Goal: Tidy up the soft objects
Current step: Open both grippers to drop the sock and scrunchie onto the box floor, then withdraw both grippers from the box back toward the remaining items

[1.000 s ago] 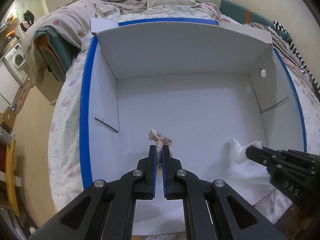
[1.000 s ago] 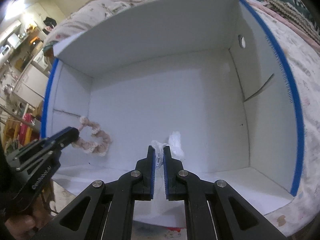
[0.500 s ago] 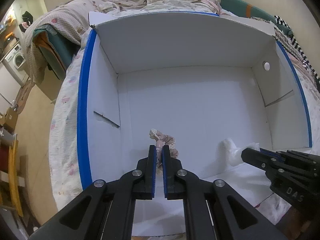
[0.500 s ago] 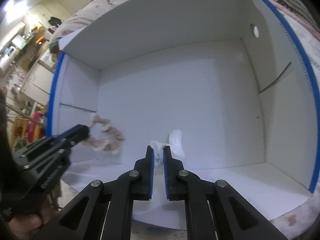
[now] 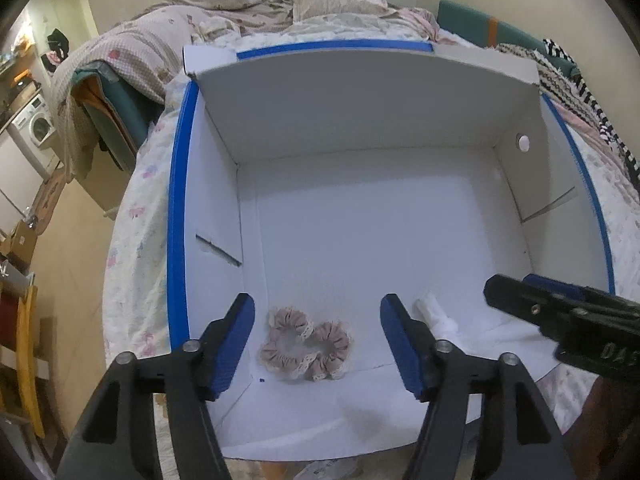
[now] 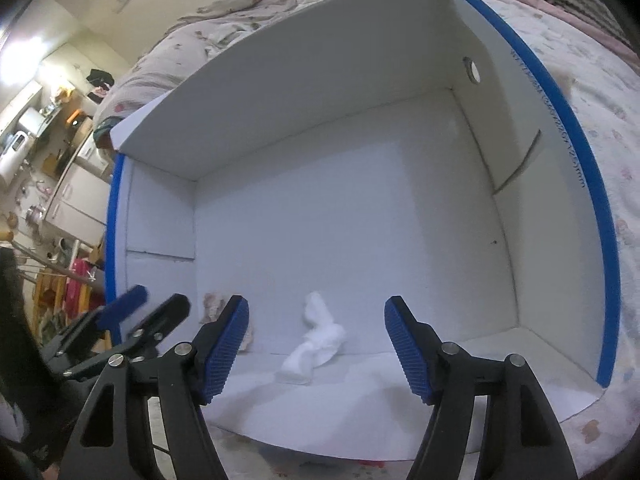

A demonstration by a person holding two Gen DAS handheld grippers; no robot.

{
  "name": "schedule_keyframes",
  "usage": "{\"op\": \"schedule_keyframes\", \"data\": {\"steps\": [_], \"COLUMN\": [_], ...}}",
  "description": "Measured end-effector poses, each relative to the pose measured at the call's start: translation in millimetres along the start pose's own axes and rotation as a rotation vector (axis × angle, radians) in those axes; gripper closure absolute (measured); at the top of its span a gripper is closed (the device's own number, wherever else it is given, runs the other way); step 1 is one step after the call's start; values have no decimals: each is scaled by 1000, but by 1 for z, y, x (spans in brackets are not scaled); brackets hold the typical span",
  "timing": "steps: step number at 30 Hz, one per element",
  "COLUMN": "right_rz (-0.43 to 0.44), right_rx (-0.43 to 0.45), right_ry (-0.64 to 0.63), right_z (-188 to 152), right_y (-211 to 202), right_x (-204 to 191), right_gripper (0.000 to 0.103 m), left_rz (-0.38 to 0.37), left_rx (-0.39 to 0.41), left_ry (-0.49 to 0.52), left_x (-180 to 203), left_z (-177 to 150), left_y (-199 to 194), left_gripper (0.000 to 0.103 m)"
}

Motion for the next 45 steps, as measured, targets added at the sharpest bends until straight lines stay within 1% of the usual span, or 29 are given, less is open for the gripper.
{"op": "schedule_keyframes", "data": {"steps": [9,16,20,25,29,32,38,43,45], "right_rz": [-16,-6,-1,-4,-10,-14,0,16,10], "right_rx": [-1,12,31,59,72,78,94,114,118], "right_ry": [-21,-18,-24,-56,-60,-58,-49,-75,-83], "right_z": [-1,-3,-7,-16,-24,-29,-44,-56,-61], "right_y": [3,-3,-11,-27,-38,-46,-61,-75,-78], "right_x": [-2,-5,-7,-11,-9,-7,-1,-3,-2], "right_gripper": [28,28,28,28,28,28,28,28,28], "left_rz": [3,16,33,67,80,92,80,95,96], "left_rx": [3,27,51,57,80,81,54,49,45], "left_ry": [6,-27,-39,-40,-61,-86,-151,-187,-209], "left_x": [1,-6,-11,-16,-23,-30,-42,-53,-58], "left_z": [2,3,0,-8,-13,-23,-49,-68,-77], "left_y": [-3,-11,-22,-36,-53,-63,-74,-85,-88], "left_gripper": [40,40,40,40,40,40,40,40,40]}}
Point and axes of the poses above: each gripper's, at about its wrist camera, not at the fingertips, and y roughly the way its jaws point, x to its right, z to its top, the point moved 6 cm from there along y, roughly the way its jaws point, and after that the axes turned 13 degrees about y, right-handed, at the moved point
